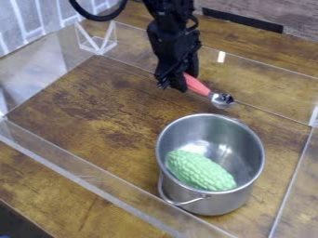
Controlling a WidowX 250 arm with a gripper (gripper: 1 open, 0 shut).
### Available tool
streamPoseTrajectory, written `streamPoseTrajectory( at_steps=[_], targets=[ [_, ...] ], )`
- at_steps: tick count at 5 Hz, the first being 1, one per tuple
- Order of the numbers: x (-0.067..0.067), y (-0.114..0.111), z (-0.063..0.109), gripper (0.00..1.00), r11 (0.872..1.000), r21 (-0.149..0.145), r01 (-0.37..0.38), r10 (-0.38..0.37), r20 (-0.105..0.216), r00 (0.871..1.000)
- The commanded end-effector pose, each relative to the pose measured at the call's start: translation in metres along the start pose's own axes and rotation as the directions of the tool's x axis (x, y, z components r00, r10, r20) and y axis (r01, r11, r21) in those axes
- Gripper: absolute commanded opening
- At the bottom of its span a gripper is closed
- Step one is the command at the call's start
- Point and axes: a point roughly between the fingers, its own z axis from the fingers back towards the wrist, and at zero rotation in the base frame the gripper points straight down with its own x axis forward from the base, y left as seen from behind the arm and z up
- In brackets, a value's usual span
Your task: Move the orange spoon to the right
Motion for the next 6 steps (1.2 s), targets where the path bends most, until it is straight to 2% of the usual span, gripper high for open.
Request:
streamPoseTrajectory(
  at_steps=[1,3,5,6],
  targets=[
    [0.010,-0.015,0.020,0.00,0.995,-0.087,-0.038,0.041,0.034,0.999],
    [0.008,-0.002,-0.002,0.00,0.991,-0.088,-0.101,0.106,0.056,0.993],
    [0.012,-0.005,0.005,0.00,0.980,-0.085,-0.178,0.186,0.088,0.979],
    [0.009,-0.010,0.006,0.00,0.988,-0.082,-0.133,0.138,0.063,0.988]
  ],
)
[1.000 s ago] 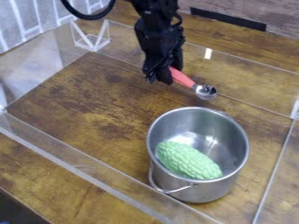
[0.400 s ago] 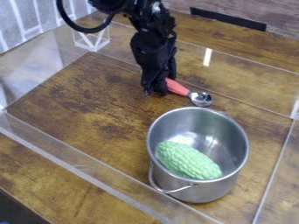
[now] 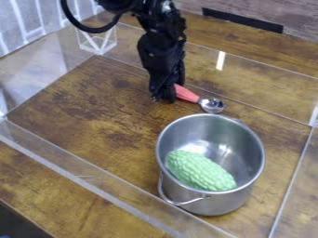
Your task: Move the orange spoon to the right
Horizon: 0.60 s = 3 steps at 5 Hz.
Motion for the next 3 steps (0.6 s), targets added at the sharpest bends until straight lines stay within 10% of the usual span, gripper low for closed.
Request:
streamPoseTrajectory(
  at_steps=[1,3],
  targets=[
    [-0.008,-0.029,0.027,0.00,0.995,-0.086,0.057,-0.060,-0.025,0.998],
    [-0.021,-0.031,0.037,0.00,0.996,-0.081,0.038,-0.040,-0.022,0.999]
  ],
)
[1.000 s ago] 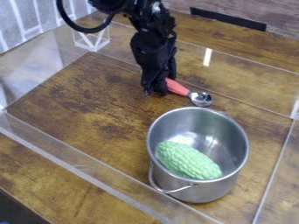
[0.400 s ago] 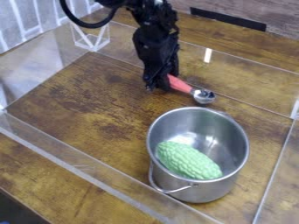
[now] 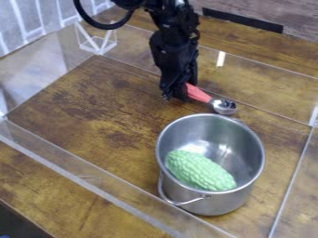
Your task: Move the orange spoon to the right
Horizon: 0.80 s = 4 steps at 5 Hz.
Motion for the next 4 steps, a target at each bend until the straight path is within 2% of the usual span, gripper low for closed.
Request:
streamPoseTrajectory(
  at_steps=[1,2,3,4],
  targets=[
    [0.013,-0.028,0.067,0.00,0.995,-0.099,-0.013,0.013,-0.002,1.000],
    [0.019,-0.030,0.077,0.00,0.995,-0.101,-0.020,0.019,-0.015,1.000],
    [0.023,-0.027,0.074,1.00,0.995,-0.100,-0.014,0.013,-0.016,1.000],
    [0.021,-0.024,0.059,1.00,0.996,-0.090,0.000,-0.002,-0.021,1.000]
  ],
)
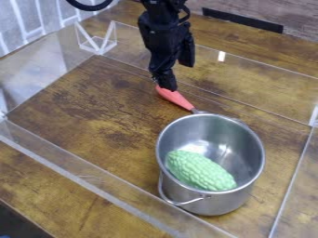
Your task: Move the orange spoon to the right
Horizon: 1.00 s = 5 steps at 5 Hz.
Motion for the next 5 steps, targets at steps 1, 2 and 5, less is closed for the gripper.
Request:
streamPoseTrajectory(
  at_steps=[1,2,5],
  targets=[
    [0.009,-0.023,0.029,1.00,0.997,-0.075,-0.027,0.028,0.020,0.999],
    [0.012,-0.029,0.033,1.00,0.997,-0.066,-0.043,0.046,0.030,0.999],
    [-0.002,-0.015,0.006,1.00,0.998,-0.028,-0.063,0.064,0.045,0.997]
  ],
)
